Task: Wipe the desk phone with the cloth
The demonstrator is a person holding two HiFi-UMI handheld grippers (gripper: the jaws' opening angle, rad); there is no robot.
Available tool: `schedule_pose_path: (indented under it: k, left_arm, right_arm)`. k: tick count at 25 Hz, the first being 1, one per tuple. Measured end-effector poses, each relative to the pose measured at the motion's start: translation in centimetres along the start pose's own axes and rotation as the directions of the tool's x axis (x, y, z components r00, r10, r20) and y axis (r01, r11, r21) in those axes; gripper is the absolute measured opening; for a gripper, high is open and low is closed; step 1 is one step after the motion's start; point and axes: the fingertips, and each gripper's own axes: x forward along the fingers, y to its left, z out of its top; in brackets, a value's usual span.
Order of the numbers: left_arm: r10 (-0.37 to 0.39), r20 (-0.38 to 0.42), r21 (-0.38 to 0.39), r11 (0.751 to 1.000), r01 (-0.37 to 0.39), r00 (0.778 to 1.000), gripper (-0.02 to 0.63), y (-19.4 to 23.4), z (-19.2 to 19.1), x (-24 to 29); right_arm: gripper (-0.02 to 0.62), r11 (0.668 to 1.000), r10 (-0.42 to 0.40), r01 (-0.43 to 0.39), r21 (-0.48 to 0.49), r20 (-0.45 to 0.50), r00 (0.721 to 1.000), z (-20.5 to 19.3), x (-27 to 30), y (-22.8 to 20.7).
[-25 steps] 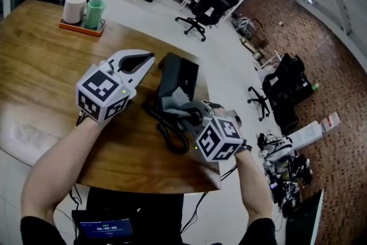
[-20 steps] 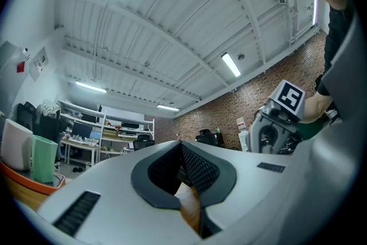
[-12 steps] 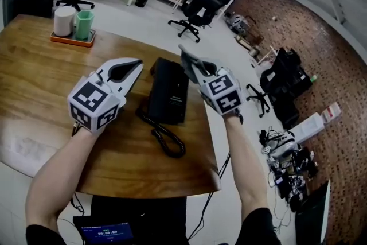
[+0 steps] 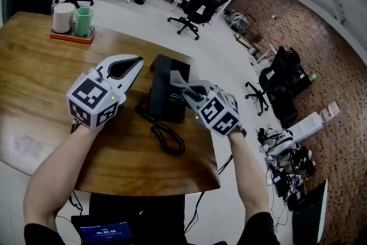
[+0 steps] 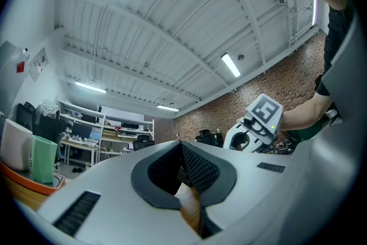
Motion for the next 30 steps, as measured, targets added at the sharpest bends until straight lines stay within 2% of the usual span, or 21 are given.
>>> schedule_pose_path:
  k: [4, 7, 8, 9, 10, 12, 13, 15, 17, 19, 23, 30]
  left_arm:
    - [0.001, 0.001, -0.002, 1.000, -0.001, 1.000, -0.006, 0.3, -0.1, -0.2]
    - [0.002, 0.001, -0.003, 1.000, -0.002, 1.000, -0.006, 0.2, 0.0, -0.1]
    - [0.002, 0.000, -0.003, 1.000, -0.002, 1.000, -0.006, 0.1, 0.0, -0.1]
    - [0.002, 0.000, -0.002, 1.000, -0.002, 1.000, -0.006, 0.1, 0.0, 0.0]
    - [0.002, 0.000, -0.002, 1.000, -0.002, 1.000, -0.006, 0.0, -0.1, 0.1]
    - [0.004, 0.001, -0.001, 1.000, -0.004, 1.000, -0.006, 0.1, -0.2, 0.1]
    - [0.003, 0.002, -0.001, 1.000, -0.003, 1.000, -0.006, 0.1, -0.3, 0.1]
    - [-0.002, 0.002, -0.002, 1.000, 0.002, 1.000, -0.006, -0.1, -0.6, 0.0]
    - [-0.002, 0.001, -0.003, 1.000, 0.002, 1.000, -0.006, -0.1, -0.8, -0.5]
    - [0.000, 0.004, -0.004, 1.000, 0.000, 1.000, -0.006, -0.2, -0.8, -0.7]
    - [-0.003, 0.010, -0.005, 1.000, 0.003, 1.000, -0.006, -0.3, -0.3, -0.1]
    - [-0.003, 0.005, -0.005, 1.000, 0.003, 1.000, -0.006, 0.0, -0.1, 0.0]
  right_arm:
    - [0.026, 0.987, 0.094, -0.095, -0.131, -0.014, 0.995, 0.7, -1.9, 6.0]
    - [0.026, 0.949, 0.210, -0.216, -0.231, -0.052, 0.976, 0.5, -3.5, 9.6]
    - [0.026, 0.942, 0.240, -0.243, -0.229, -0.043, 0.970, 0.6, -3.9, 9.7]
    - [0.026, 0.950, 0.242, -0.240, -0.200, -0.015, 0.970, 0.7, -4.1, 8.9]
    - [0.026, 0.969, 0.205, -0.199, -0.148, 0.023, 0.978, 1.0, -4.0, 7.0]
    - [0.026, 0.999, 0.037, -0.036, -0.014, 0.082, 0.996, 1.1, -3.2, 1.2]
    - [0.026, 0.997, -0.060, 0.055, 0.055, 0.091, 0.994, 0.9, -2.8, -1.8]
    - [0.026, 0.965, -0.209, 0.190, 0.179, 0.093, 0.973, 0.6, -1.9, -6.5]
    - [0.026, 0.933, -0.283, 0.253, 0.255, 0.088, 0.955, 0.6, -0.5, -9.2]
    - [0.026, 0.924, -0.298, 0.270, 0.270, 0.066, 0.952, 0.5, 1.0, -10.4]
    - [0.026, 0.946, -0.237, 0.230, 0.228, 0.003, 0.971, -0.6, 3.3, -10.1]
    - [0.026, 0.985, -0.114, 0.114, 0.127, -0.001, 0.993, -0.8, 1.4, -4.2]
